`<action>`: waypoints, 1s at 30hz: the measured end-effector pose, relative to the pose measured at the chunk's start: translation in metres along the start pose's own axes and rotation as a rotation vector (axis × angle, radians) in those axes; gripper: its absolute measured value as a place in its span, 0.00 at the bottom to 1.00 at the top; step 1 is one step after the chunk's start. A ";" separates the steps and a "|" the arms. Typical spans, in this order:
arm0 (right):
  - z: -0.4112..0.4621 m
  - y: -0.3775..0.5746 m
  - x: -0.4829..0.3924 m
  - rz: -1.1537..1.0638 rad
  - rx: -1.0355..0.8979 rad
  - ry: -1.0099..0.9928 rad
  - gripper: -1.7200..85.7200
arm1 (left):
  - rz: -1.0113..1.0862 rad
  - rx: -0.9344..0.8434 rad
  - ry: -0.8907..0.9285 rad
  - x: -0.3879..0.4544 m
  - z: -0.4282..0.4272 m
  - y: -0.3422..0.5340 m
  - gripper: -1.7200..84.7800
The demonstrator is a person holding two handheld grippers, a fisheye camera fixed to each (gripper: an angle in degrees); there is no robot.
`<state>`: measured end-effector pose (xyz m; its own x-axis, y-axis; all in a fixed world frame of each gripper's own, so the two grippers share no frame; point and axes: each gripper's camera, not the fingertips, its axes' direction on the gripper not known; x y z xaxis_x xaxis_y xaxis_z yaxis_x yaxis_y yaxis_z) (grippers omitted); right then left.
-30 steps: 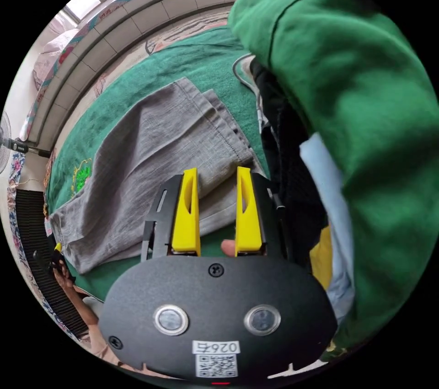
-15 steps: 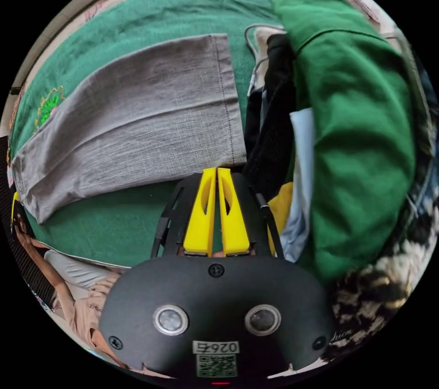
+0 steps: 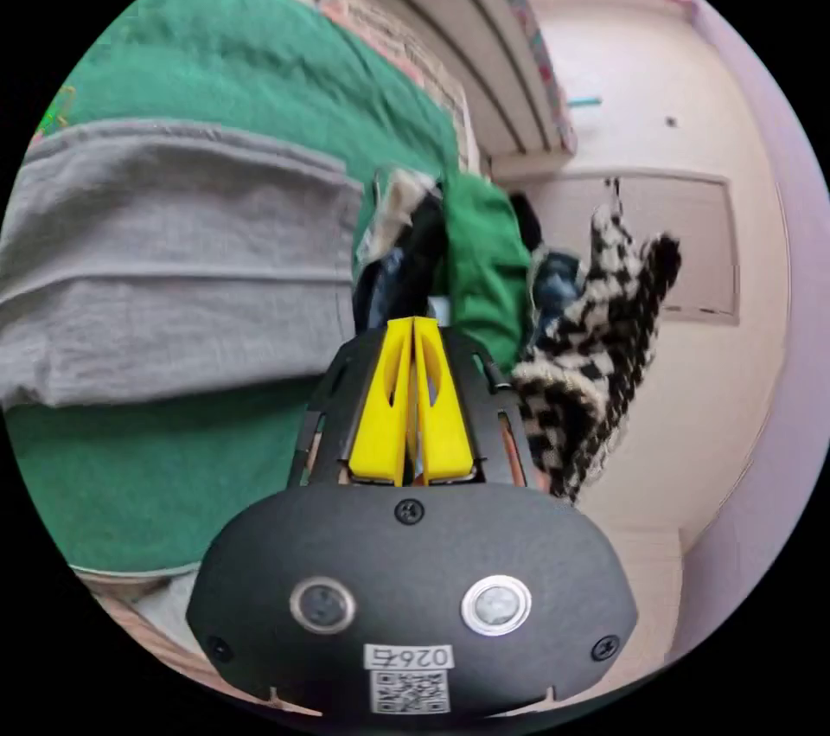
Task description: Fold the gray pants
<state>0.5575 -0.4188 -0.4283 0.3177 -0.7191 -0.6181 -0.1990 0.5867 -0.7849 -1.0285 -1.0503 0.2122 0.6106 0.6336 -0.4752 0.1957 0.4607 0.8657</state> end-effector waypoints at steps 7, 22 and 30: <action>-0.007 -0.017 -0.037 -0.078 0.350 -0.482 0.00 | -0.119 -0.112 -0.125 -0.010 -0.019 -0.008 0.01; 0.107 -0.014 0.000 0.072 0.438 -0.812 0.00 | -0.160 -0.165 -0.708 0.012 -0.076 0.004 0.01; 0.123 0.009 0.008 0.116 0.545 -0.871 0.01 | -0.133 0.090 -0.328 0.019 -0.140 0.032 0.01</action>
<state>0.6728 -0.3737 -0.4350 0.9274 -0.2559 -0.2730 0.1068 0.8804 -0.4621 -1.1187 -0.9367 0.2086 0.7861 0.3320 -0.5213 0.3475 0.4601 0.8170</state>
